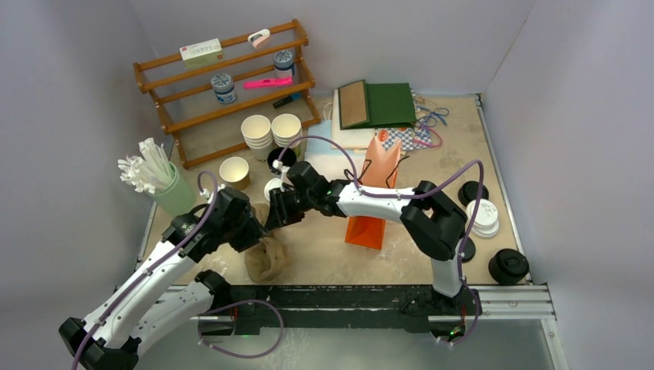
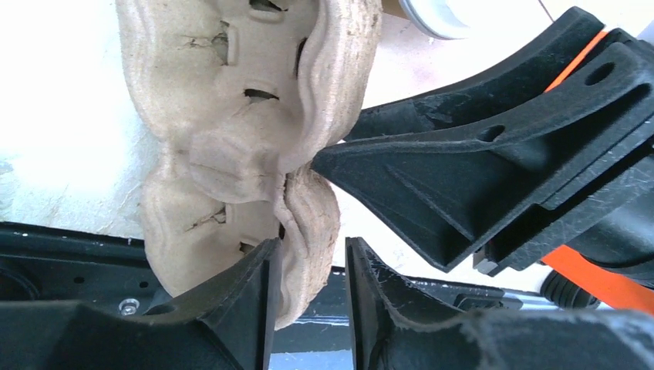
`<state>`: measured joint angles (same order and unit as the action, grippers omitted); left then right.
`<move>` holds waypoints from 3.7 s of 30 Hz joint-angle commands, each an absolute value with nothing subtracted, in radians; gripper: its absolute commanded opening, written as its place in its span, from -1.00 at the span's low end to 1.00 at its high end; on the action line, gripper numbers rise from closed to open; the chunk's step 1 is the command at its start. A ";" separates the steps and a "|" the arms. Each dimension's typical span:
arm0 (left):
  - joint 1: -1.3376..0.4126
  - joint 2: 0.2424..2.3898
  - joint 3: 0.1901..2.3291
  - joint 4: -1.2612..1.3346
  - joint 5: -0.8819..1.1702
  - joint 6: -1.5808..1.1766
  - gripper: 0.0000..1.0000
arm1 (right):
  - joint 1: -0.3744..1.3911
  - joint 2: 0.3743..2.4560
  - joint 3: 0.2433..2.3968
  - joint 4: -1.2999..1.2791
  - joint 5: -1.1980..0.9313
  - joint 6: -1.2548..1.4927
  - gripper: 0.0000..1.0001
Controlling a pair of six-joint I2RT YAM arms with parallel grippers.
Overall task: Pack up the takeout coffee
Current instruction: Pick up the cup tray from the cup tray.
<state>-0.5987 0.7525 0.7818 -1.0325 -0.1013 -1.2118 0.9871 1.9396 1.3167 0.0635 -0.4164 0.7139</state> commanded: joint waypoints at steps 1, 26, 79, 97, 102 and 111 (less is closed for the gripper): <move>-0.601 0.755 0.815 -1.070 -0.142 -1.191 -0.21 | 0.973 1.946 1.344 0.024 -0.370 0.703 -0.21; -0.572 0.901 0.855 -0.940 -0.229 -0.927 -0.13 | 0.967 1.938 1.337 0.032 -0.397 0.700 -0.21; -0.463 0.955 0.887 -1.029 -0.236 -0.797 -0.56 | 0.994 1.957 1.393 0.076 -0.360 0.669 0.86; -0.407 0.948 0.873 -0.992 -0.171 -0.713 -0.53 | 1.001 1.986 1.416 0.050 -0.325 0.666 0.73; -0.405 0.945 0.860 -0.979 -0.159 -0.702 -0.50 | 1.002 1.985 1.408 0.049 -0.349 0.664 0.72; -0.403 0.954 0.863 -0.971 -0.157 -0.701 -0.50 | 1.002 1.949 1.359 0.087 -0.371 0.651 0.90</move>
